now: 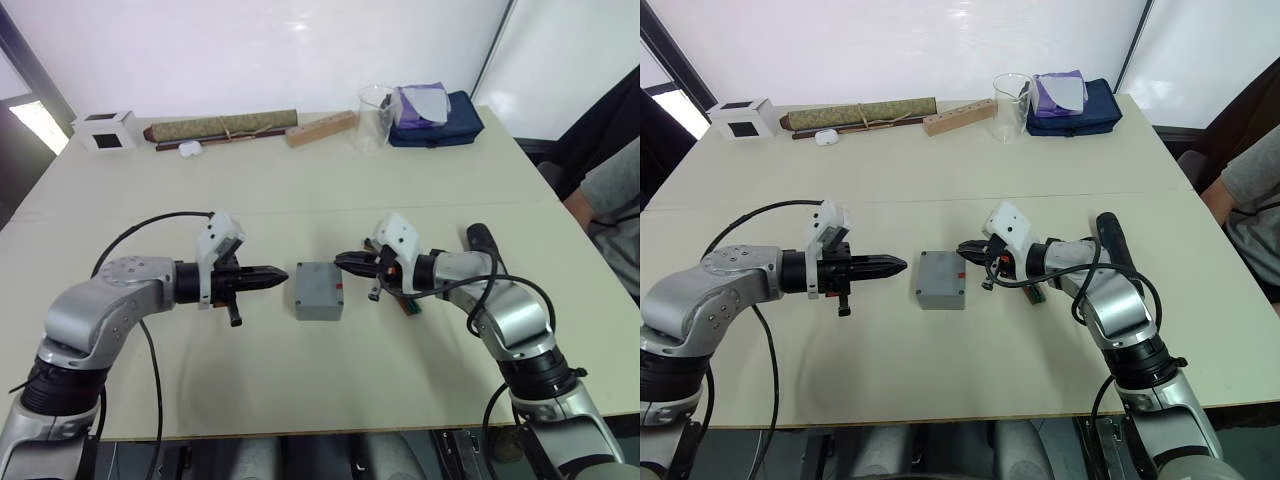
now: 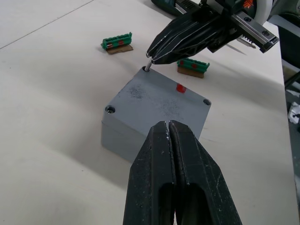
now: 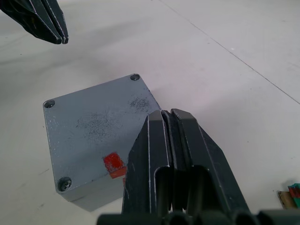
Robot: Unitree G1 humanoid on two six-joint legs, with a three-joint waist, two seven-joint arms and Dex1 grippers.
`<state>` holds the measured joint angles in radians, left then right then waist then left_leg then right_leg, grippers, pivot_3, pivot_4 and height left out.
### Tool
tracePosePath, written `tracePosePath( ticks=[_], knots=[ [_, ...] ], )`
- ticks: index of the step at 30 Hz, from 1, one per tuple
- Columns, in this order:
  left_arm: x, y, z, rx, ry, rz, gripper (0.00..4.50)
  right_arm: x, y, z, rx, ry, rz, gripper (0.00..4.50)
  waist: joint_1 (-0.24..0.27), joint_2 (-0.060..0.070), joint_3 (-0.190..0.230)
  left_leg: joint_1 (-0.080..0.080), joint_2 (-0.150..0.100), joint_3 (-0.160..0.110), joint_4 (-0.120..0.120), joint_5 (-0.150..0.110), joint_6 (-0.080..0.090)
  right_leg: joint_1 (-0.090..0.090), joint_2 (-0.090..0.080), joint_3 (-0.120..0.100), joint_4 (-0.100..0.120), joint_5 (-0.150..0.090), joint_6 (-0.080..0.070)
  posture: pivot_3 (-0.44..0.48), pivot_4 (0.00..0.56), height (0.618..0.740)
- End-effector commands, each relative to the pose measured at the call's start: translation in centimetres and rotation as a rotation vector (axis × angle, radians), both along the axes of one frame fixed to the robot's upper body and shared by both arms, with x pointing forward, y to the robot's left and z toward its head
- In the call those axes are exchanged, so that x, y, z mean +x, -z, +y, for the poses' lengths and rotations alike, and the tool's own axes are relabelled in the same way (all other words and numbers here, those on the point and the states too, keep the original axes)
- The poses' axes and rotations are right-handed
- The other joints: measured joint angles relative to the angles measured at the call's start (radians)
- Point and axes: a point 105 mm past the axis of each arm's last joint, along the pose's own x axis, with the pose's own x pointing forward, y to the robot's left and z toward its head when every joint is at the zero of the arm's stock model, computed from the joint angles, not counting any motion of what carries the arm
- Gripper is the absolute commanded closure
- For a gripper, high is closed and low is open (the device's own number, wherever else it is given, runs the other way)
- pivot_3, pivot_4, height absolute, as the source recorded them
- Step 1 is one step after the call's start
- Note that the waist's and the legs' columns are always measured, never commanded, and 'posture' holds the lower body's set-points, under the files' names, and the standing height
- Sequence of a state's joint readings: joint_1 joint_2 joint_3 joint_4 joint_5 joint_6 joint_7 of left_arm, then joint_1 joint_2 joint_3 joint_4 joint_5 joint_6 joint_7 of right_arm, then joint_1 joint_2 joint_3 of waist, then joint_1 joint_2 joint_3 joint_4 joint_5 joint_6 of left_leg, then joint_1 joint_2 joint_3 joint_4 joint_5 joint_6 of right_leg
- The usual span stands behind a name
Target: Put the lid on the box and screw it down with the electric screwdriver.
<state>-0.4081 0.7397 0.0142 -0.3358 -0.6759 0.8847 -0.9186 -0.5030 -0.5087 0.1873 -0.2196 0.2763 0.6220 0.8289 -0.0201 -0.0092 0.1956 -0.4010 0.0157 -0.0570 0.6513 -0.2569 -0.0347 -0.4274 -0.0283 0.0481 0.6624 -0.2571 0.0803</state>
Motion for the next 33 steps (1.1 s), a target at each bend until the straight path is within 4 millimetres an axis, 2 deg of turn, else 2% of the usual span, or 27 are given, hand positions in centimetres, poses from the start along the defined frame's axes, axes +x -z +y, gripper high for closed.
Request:
tracePosePath(
  ticks=[1,7,9,10,15,16,19,24,29,31,33],
  knots=[
    [0.1,-0.7,-0.4,-0.004,0.011,-0.043,4.50,0.1,-0.6,0.0,-0.006,-0.002,-0.043,4.48,0.000,0.000,0.000,0.000,0.000,0.000,0.000,0.000,0.000,0.000,0.000,0.000,0.000,0.000,0.000,0.000,0.150,0.740],
    [0.2,-0.8,-0.5,-0.004,0.009,-0.050,4.50,0.0,-0.3,0.1,-0.012,-0.008,-0.032,4.48,0.000,0.000,0.000,0.000,0.000,0.000,0.000,0.000,0.000,0.000,0.000,0.000,0.000,0.000,0.000,0.000,0.150,0.740],
    [0.2,-0.8,-0.6,-0.006,0.010,-0.052,4.50,-0.1,-0.2,0.1,-0.010,-0.013,-0.024,3.81,0.000,0.000,0.000,0.000,0.000,0.000,0.000,0.000,0.000,0.000,0.000,0.000,0.000,0.000,0.000,0.000,0.150,0.740],
    [0.2,-0.8,-0.6,-0.007,0.010,-0.053,4.50,-0.1,-0.2,0.1,-0.010,-0.016,-0.021,3.63,0.000,0.000,0.000,0.000,0.000,0.000,0.000,0.000,0.000,0.000,0.000,0.000,0.000,0.000,0.000,0.000,0.150,0.740],
    [0.2,-0.8,-0.7,-0.009,0.010,-0.054,4.50,-0.1,-0.4,0.0,-0.013,-0.016,-0.021,1.45,0.000,0.000,0.000,0.000,0.000,0.000,0.000,0.000,0.000,0.000,0.000,0.000,0.000,0.000,0.000,0.000,0.150,0.740],
    [0.3,-0.8,-0.7,-0.010,0.010,-0.054,4.50,0.0,-0.4,0.0,-0.014,-0.015,-0.022,1.26,0.000,0.000,0.000,0.000,0.000,0.000,0.000,0.000,0.000,0.000,0.000,0.000,0.000,0.000,0.000,0.000,0.150,0.740],
    [0.2,-1.3,-1.2,-0.032,0.025,-0.063,4.50,0.2,-1.4,-0.8,0.016,0.019,-0.014,0.24,0.000,0.000,0.000,0.000,0.000,0.000,0.000,0.000,0.000,0.000,0.000,0.000,0.000,0.000,0.000,0.000,0.150,0.740],
    [-0.2,-3.1,-3.4,-0.049,0.156,-0.117,4.50,0.6,-4.1,-5.9,0.021,0.215,0.071,0.24,0.009,0.000,0.000,-0.002,-0.001,-0.001,0.001,0.000,0.000,0.000,-0.001,-0.001,0.000,0.000,0.000,0.000,0.150,0.740],
    [-0.3,-3.5,-4.2,-0.020,0.222,-0.161,4.50,0.0,-5.7,-8.9,0.008,0.317,0.147,0.24,0.000,0.000,0.000,-0.001,-0.001,0.000,0.000,0.000,0.000,0.000,0.000,0.000,-0.002,0.000,0.000,0.000,0.150,0.740],
    [-0.9,-4.0,-5.2,-0.010,0.304,-0.193,4.50,-0.3,-7.1,-12.4,-0.046,0.443,0.235,0.10,0.000,0.002,0.001,0.000,0.000,0.000,-0.001,0.000,0.000,0.000,0.001,0.000,-0.001,0.000,0.000,0.000,0.150,0.740],
    [-1.4,-4.2,-5.8,-0.005,0.370,-0.211,4.50,-0.6,-8.3,-14.4,-0.056,0.537,0.313,0.10,0.002,0.002,0.002,0.000,0.000,0.001,-0.001,0.000,0.000,-0.001,0.000,0.000,-0.001,0.000,0.000,0.000,0.150,0.740]
  ],
)
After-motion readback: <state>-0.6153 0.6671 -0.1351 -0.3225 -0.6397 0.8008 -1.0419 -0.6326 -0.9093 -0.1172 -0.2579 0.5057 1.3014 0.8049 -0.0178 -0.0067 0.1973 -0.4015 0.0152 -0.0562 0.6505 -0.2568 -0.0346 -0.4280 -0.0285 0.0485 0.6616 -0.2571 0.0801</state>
